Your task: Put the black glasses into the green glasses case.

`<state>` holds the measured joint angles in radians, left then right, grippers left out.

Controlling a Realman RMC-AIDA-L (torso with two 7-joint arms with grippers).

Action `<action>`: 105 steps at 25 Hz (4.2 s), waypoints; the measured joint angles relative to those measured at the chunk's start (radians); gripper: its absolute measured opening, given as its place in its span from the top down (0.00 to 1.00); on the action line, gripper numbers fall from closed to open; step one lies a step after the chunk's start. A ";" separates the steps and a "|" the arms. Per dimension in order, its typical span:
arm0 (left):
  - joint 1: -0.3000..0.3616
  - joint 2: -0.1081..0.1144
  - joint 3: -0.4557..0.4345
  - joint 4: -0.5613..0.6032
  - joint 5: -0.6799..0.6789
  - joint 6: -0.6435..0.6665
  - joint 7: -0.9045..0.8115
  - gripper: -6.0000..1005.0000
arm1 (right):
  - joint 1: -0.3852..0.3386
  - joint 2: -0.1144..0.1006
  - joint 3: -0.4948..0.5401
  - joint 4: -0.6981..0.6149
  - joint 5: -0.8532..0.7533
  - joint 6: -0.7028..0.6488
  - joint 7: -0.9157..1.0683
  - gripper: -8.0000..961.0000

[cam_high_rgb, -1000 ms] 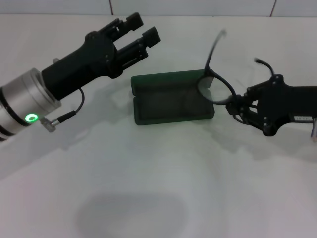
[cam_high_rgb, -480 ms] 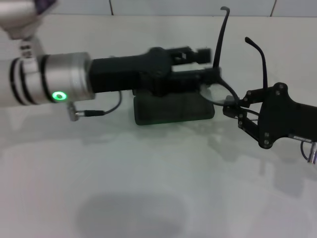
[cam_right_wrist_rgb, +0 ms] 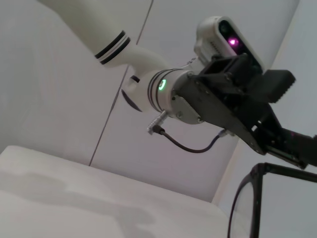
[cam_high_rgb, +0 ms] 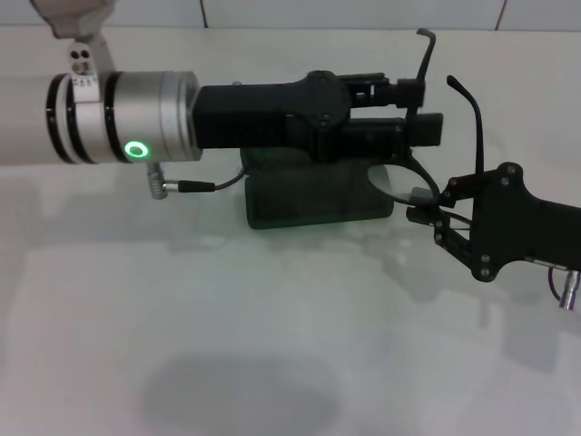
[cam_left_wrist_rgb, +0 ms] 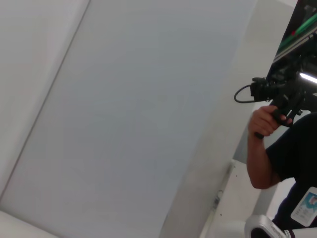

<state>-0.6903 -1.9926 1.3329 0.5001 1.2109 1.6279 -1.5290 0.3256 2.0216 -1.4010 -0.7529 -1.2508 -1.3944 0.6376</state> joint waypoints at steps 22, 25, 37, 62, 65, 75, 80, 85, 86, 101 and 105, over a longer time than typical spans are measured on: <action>-0.099 -0.006 0.005 -0.003 0.220 -0.059 -0.245 0.29 | -0.005 0.001 -0.001 0.003 0.001 -0.021 -0.089 0.87; -0.100 -0.004 -0.006 -0.003 0.216 -0.057 -0.245 0.29 | -0.009 -0.001 -0.001 0.003 0.002 -0.027 -0.109 0.87; -0.033 0.015 -0.162 -0.010 0.271 -0.128 -0.231 0.29 | -0.040 -0.006 0.008 0.007 -0.020 -0.272 -0.276 0.87; -0.020 -0.090 -0.160 0.000 0.246 -0.084 0.041 0.29 | 0.190 0.006 -0.081 0.367 0.143 -0.257 -0.226 0.87; -0.023 -0.090 -0.156 0.000 0.249 -0.083 0.041 0.29 | 0.186 0.006 -0.081 0.367 0.152 -0.241 -0.226 0.87; -0.010 -0.094 -0.189 -0.007 0.243 -0.087 0.066 0.29 | 0.177 0.005 -0.085 0.368 0.153 -0.228 -0.244 0.87; 0.038 -0.096 -0.327 -0.028 0.181 -0.105 0.166 0.29 | 0.140 0.005 -0.087 0.336 0.182 -0.106 -0.309 0.87; 0.079 -0.093 -0.396 -0.028 0.156 -0.152 0.199 0.29 | 0.119 0.006 -0.120 0.236 0.227 0.096 -0.302 0.87; 0.085 -0.093 -0.400 -0.027 0.154 -0.160 0.199 0.29 | 0.116 0.006 -0.146 0.211 0.242 0.138 -0.298 0.87; 0.092 -0.092 -0.408 -0.028 0.155 -0.194 0.201 0.29 | 0.130 0.006 -0.616 -0.145 0.272 0.904 -0.231 0.87; 0.090 -0.094 -0.407 -0.028 0.156 -0.196 0.203 0.29 | 0.151 0.006 -0.666 -0.148 0.286 0.958 -0.223 0.84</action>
<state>-0.5999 -2.0865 0.9257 0.4722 1.3667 1.4319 -1.3260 0.4769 2.0279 -2.0674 -0.9012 -0.9650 -0.4363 0.4148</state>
